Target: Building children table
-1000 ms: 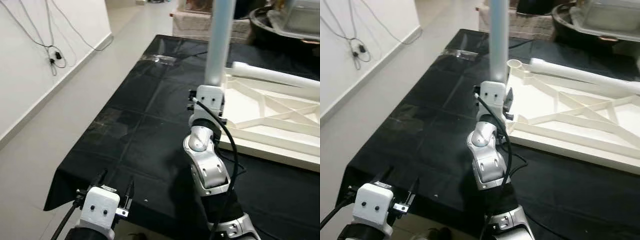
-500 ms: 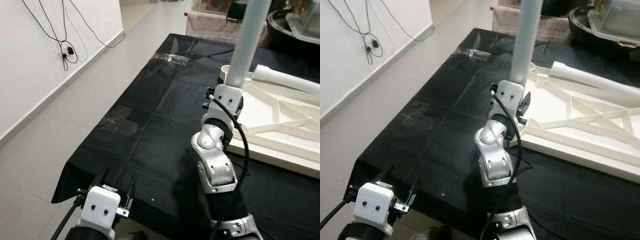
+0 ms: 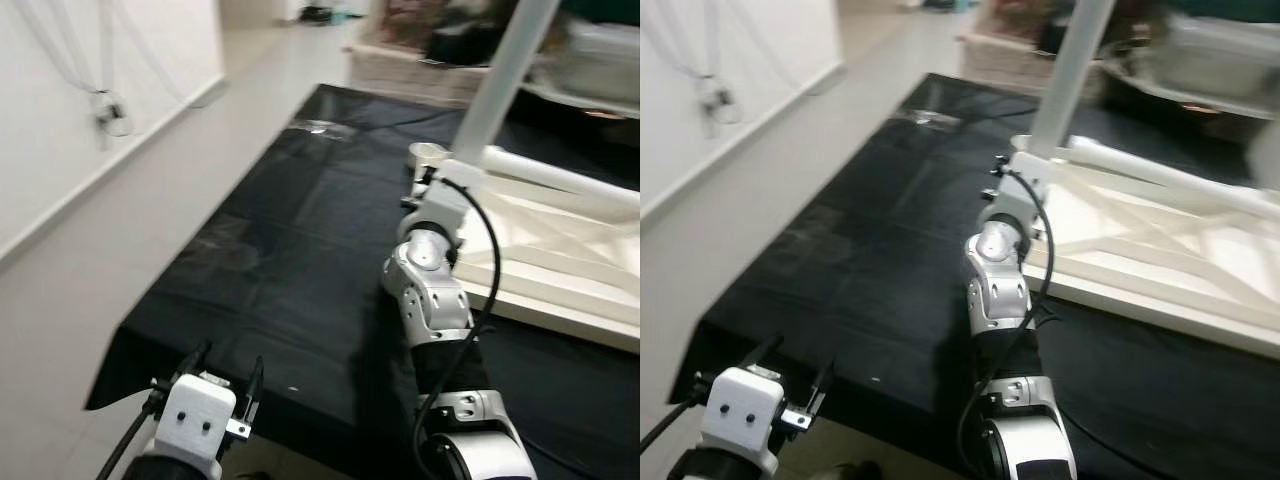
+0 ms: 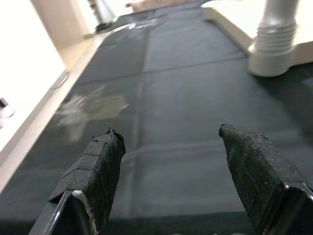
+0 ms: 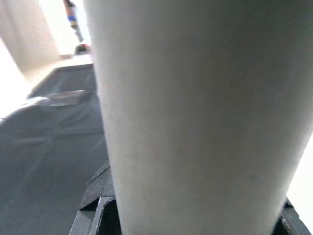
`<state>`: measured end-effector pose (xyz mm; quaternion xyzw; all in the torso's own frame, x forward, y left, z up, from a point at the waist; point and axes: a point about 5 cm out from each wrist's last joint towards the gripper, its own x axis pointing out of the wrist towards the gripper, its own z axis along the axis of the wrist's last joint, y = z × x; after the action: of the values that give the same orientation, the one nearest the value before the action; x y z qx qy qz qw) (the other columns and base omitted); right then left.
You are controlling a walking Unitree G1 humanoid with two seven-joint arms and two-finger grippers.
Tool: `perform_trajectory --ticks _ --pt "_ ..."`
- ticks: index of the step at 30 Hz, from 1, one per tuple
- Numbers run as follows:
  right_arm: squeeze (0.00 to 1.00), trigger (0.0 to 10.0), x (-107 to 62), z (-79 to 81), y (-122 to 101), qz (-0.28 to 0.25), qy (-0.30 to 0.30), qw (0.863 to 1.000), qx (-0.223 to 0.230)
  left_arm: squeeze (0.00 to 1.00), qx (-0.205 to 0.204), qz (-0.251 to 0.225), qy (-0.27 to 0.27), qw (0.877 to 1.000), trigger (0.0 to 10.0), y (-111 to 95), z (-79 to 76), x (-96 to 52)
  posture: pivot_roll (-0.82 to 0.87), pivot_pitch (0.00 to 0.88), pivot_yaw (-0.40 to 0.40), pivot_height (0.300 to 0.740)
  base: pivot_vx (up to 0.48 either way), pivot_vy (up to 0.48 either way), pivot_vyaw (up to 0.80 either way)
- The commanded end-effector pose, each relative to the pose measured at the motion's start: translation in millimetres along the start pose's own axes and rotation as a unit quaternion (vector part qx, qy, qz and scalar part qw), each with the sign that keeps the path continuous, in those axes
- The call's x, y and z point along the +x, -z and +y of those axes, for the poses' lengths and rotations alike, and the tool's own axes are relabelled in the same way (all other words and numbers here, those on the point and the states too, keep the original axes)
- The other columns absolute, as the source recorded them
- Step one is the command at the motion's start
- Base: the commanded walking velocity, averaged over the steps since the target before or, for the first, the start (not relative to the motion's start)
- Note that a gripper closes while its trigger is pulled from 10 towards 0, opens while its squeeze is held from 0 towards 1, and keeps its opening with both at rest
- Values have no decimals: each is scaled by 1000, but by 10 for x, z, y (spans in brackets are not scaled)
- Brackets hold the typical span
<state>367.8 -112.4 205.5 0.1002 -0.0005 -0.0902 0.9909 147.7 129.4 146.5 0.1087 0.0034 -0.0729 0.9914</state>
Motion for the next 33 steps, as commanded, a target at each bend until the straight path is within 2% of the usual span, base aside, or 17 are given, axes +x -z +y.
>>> perform_trajectory --ticks 1,2,3,5,9,12,14,15,16,18,21,24,27,29,30,31,33 --pt "0 10000 -132 53 705 154 -80 985 16 0 2 14 5 1000 10000 45 -11 -22 131 200 14 740 0 0 0" --pt "0 10000 -188 146 752 161 -190 968 40 0 3 14 3 1000 10000 45 -2 -27 128 195 12 740 0 0 0" --pt "0 10000 -188 146 752 161 -190 968 40 0 3 14 3 1000 10000 45 -2 -27 128 195 12 740 0 0 0" --pt "0 10000 -265 207 795 179 -283 941 58 0 4 14 3 1000 10000 43 0 -28 134 193 14 740 0 0 0" --pt "0 10000 -300 225 811 189 -317 927 65 0 5 14 3 1000 10000 42 0 -27 134 193 14 740 0 0 0" --pt "0 10000 -520 315 745 204 -498 840 73 0 9 11 3 1000 10000 39 9 -25 132 181 9 740 0 0 0" --pt "0 10000 -520 315 745 204 -498 840 73 0 9 11 3 1000 10000 39 9 -25 132 181 9 740 0 0 0" --pt "0 10000 -583 332 704 202 -541 813 76 0 9 11 3 1000 10000 36 12 -22 132 181 9 740 0 0 0" --pt "0 10000 -583 332 704 202 -541 813 76 0 9 11 3 1000 10000 36 12 -22 132 181 9 740 0 0 0" --pt "0 10000 -573 476 190 124 -620 758 160 0 9 10 4 1000 10000 42 15 -4 133 185 11 740 0 0 0" --pt "0 10000 -573 476 190 124 -620 758 160 0 9 10 4 1000 10000 42 15 -4 133 185 11 740 0 0 0" --pt "0 10000 -526 531 -27 89 -630 748 189 0 9 10 5 1000 10000 48 10 0 131 186 9 740 0 0 0" --pt "0 10000 -126 620 -1078 -94 -531 778 321 0 8 10 8 1000 10000 56 -23 14 136 185 5 740 0 0 0" --pt "0 10000 -126 620 -1078 -94 -531 778 321 0 8 10 8 1000 10000 56 -23 14 136 185 5 740 0 0 0" --pt "0 10000 46 561 -1304 -143 -436 830 316 0 8 9 8 1000 10000 53 -28 18 136 185 5 740 0 0 0" --pt "0 10000 186 444 -1436 -194 -325 895 237 0 7 8 8 1000 10000 49 -28 24 139 184 4 740 0 0 0" --pt "0 10000 186 444 -1436 -194 -325 895 237 0 7 8 8 1000 10000 49 -28 24 139 184 4 740 0 0 0"
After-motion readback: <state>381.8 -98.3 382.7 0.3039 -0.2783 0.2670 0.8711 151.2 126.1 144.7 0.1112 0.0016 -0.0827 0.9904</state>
